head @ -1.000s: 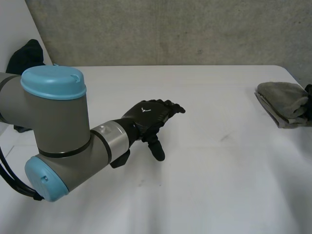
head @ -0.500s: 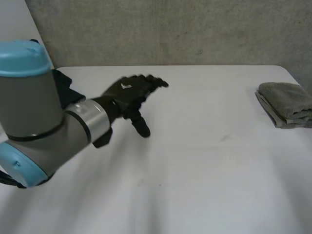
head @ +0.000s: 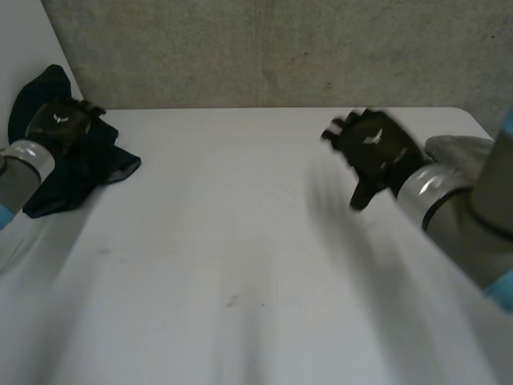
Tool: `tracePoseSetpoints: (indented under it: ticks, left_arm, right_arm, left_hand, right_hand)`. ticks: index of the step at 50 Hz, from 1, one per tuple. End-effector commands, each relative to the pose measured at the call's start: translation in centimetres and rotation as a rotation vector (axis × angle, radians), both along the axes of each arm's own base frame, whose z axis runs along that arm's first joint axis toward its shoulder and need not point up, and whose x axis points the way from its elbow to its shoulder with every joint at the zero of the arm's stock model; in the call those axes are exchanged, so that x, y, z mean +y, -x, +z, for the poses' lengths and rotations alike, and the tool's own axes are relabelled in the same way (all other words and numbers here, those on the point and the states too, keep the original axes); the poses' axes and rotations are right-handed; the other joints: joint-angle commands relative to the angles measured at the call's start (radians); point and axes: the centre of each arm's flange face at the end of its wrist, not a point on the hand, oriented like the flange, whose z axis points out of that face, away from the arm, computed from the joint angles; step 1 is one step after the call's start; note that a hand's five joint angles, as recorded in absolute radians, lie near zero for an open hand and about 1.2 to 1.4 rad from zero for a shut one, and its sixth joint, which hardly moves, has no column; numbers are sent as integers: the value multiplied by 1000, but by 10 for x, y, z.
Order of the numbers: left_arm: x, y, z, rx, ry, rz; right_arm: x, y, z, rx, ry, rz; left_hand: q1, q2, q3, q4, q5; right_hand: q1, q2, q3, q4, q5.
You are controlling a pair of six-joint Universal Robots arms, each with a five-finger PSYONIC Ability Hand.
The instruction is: Fold the laundry.
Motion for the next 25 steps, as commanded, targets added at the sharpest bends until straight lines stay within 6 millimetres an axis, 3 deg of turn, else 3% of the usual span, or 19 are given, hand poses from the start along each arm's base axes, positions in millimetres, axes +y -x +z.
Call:
tracePoseSetpoints:
  ticks: [1, 5, 8, 14, 16, 21, 22, 24, 25]
  left_arm:
    - [-33, -23, -46, -133, 11, 39]
    - [-45, -25, -67, -171, 15, 37]
    - [-52, -27, -76, -193, 16, 52]
    - [-60, -34, -78, -208, 29, 129]
    - [-58, -30, -79, -210, 20, 134]
    - [-37, 6, -63, -213, 0, 112]
    - [-21, 25, -49, -204, -1, 81]
    - [-7, 39, -38, -187, -2, 52]
    - [7, 51, -21, -151, 7, 27]
  right_arm:
    - [22, 3, -31, 45, -92, 18]
    - [28, 7, -38, 53, -110, 17]
    - [31, 9, -39, 55, -114, 15]
    - [27, 25, -38, 51, -116, -34]
    - [21, 35, -36, 45, -109, -66]
    - [17, 43, -28, 33, -87, -97]
    - [17, 44, -27, 31, -85, -104]
    - [14, 48, -24, 21, -79, -119]
    - [13, 50, -23, 17, -76, -125]
  left_hand:
    - [-12, -25, -34, -26, -50]
    - [46, 33, 25, 33, 9]
    - [275, 262, 253, 261, 237]
    - [1204, 1191, 1183, 1190, 1166]
    - [1206, 1193, 1184, 1192, 1168]
    - [1206, 1193, 1184, 1192, 1168]
    - [1206, 1193, 1184, 1192, 1168]
    - [1206, 1193, 1184, 1192, 1168]
    - [1206, 1193, 1184, 1192, 1168]
  right_hand:
    - [-31, -46, -43, -61, -68]
    - [-31, -46, -43, -61, -68]
    - [-31, -46, -43, -61, -68]
    - [-31, -46, -43, -61, -68]
    - [-31, -46, -43, -61, -68]
    - [-31, -46, -43, -61, -68]
    - [-31, -46, -43, -61, -68]
    - [-31, -46, -43, -61, -68]
    - [-31, -46, -43, -61, -68]
